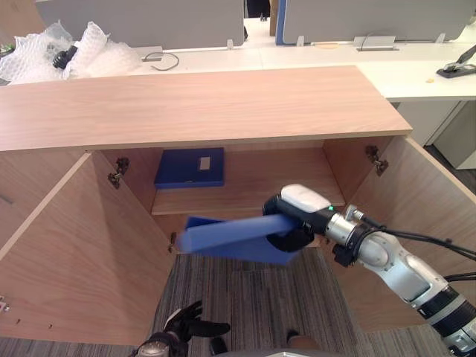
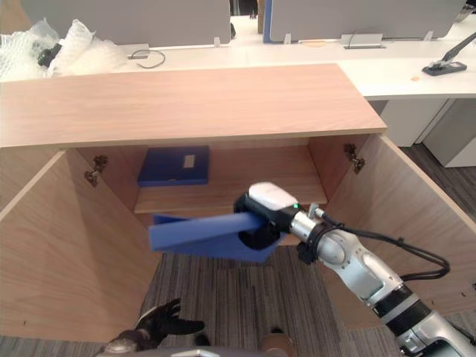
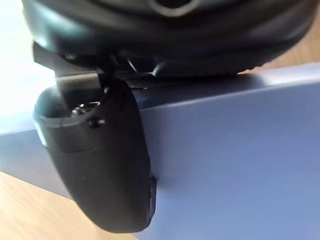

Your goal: Walk over to the cabinet, pick up the folder, carry it to the office cabinet, place the folder inside the office cabinet, then close the office cabinet door

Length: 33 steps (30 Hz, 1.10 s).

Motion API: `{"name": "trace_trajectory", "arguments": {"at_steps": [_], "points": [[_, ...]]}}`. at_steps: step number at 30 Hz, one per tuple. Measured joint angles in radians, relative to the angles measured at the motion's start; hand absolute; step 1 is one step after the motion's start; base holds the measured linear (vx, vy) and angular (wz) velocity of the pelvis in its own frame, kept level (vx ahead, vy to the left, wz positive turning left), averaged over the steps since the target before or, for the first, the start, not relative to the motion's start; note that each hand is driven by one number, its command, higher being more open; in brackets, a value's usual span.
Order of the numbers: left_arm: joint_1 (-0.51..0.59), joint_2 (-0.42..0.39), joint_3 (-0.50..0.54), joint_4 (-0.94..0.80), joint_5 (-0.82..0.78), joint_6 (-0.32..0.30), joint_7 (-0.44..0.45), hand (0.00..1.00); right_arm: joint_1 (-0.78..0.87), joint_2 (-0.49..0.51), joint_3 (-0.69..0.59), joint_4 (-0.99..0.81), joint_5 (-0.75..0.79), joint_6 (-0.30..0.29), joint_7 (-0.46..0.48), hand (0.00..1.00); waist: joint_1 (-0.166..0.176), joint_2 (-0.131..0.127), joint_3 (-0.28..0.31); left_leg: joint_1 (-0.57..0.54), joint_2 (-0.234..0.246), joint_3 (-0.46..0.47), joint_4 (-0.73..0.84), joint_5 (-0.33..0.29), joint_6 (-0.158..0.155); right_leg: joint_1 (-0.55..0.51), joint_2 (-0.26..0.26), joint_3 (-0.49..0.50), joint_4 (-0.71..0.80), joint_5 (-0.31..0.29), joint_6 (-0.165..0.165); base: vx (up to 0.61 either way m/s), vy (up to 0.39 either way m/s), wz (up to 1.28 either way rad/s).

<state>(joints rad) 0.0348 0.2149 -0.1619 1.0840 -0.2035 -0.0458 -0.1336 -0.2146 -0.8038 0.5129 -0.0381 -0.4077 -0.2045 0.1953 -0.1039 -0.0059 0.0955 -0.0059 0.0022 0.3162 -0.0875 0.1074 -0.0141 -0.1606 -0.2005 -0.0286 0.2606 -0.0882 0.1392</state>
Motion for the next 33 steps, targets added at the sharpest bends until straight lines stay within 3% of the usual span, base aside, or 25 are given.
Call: {"name": "trace_trajectory", "arguments": {"at_steps": [6, 10, 11, 16, 18, 22, 24, 27, 31, 33], "points": [[0.043, -0.048, 0.171, 0.033, 0.137, 0.012, 0.103, 1.0, 0.001, 0.0, 0.114, 0.234, -0.105, 0.01, 0.03, 0.0, 0.021, 0.05, 0.033, 0.004, 0.001, 0.004, 0.001, -0.003, -0.009, 0.0, 0.001, 0.002, -0.001, -0.002, -0.001, 0.01, 0.005, -0.03], [0.067, -0.091, 0.265, 0.033, 0.175, 0.013, 0.138, 1.0, 0.065, 0.137, -0.032, 0.362, 0.029, 0.103, 0.048, 0.0, 0.015, 0.075, 0.046, 0.003, 0.005, -0.005, 0.002, -0.006, -0.034, 0.003, 0.002, -0.009, -0.003, -0.012, -0.004, 0.01, -0.003, 0.05], [0.071, -0.103, 0.297, 0.033, 0.176, 0.014, 0.139, 1.0, 0.09, 0.226, -0.14, 0.412, 0.149, 0.149, 0.044, 0.0, 0.007, 0.086, 0.049, 0.001, 0.007, -0.017, 0.002, -0.009, -0.05, 0.006, 0.001, -0.021, -0.003, -0.016, -0.007, 0.03, -0.012, 0.16], [0.078, -0.143, 0.351, 0.021, 0.174, 0.016, 0.167, 1.0, 0.096, 0.417, -0.38, 0.539, 0.65, 0.226, -0.071, 0.0, 0.004, 0.122, 0.047, 0.0, 0.004, -0.055, 0.006, -0.004, -0.085, 0.026, -0.015, -0.056, 0.005, -0.04, -0.005, 0.06, -0.01, 0.21], [0.081, -0.155, 0.385, -0.001, 0.172, 0.018, 0.175, 1.0, 0.096, 0.466, -0.405, 0.56, 0.857, 0.227, -0.125, 0.0, 0.019, 0.114, 0.054, -0.008, -0.003, -0.059, 0.053, -0.012, -0.099, 0.027, -0.035, -0.059, 0.043, -0.07, -0.007, 0.06, -0.043, 0.19], [0.092, -0.176, 0.423, -0.082, 0.134, 0.034, 0.223, 1.0, 0.093, 0.574, -0.411, 0.552, 1.196, 0.226, -0.208, 0.0, 0.043, 0.084, 0.076, -0.113, -0.008, -0.047, 0.344, -0.024, -0.114, 0.044, -0.097, -0.067, 0.123, -0.127, -0.022, 0.0, -0.088, 0.15], [0.118, -0.189, 0.423, -0.144, 0.131, 0.033, 0.233, 1.0, 0.085, 0.619, -0.403, 0.519, 1.3, 0.224, -0.239, 0.0, 0.054, 0.084, 0.081, -0.144, 0.009, -0.021, 0.444, -0.022, -0.112, 0.047, -0.104, -0.068, 0.165, -0.158, -0.031, 0.0, -0.11, 0.06], [0.143, -0.201, 0.422, -0.2, 0.124, 0.032, 0.246, 1.0, 0.027, 0.66, -0.381, 0.479, 1.473, 0.187, -0.253, 0.0, 0.076, 0.086, 0.084, -0.156, 0.02, -0.015, 0.491, 0.002, -0.079, 0.047, -0.105, -0.062, 0.198, -0.191, -0.042, 0.0, -0.119, -0.04], [0.156, -0.221, 0.377, -0.255, 0.125, 0.024, 0.249, 1.0, -0.167, 0.633, -0.455, 0.476, 1.549, 0.152, -0.333, 0.0, 0.105, 0.12, 0.079, -0.127, 0.003, -0.014, 0.307, -0.014, -0.052, -0.044, -0.088, -0.055, 0.241, -0.203, -0.048, 0.04, -0.039, 0.03], [0.155, -0.221, 0.373, -0.274, 0.124, 0.024, 0.242, 1.0, -0.238, 0.591, -0.489, 0.51, 1.549, 0.15, -0.334, 0.0, 0.105, 0.117, 0.096, -0.125, -0.008, -0.013, 0.267, -0.022, -0.047, -0.07, -0.096, -0.057, 0.27, -0.213, -0.041, 0.08, 0.031, 0.12]]}}
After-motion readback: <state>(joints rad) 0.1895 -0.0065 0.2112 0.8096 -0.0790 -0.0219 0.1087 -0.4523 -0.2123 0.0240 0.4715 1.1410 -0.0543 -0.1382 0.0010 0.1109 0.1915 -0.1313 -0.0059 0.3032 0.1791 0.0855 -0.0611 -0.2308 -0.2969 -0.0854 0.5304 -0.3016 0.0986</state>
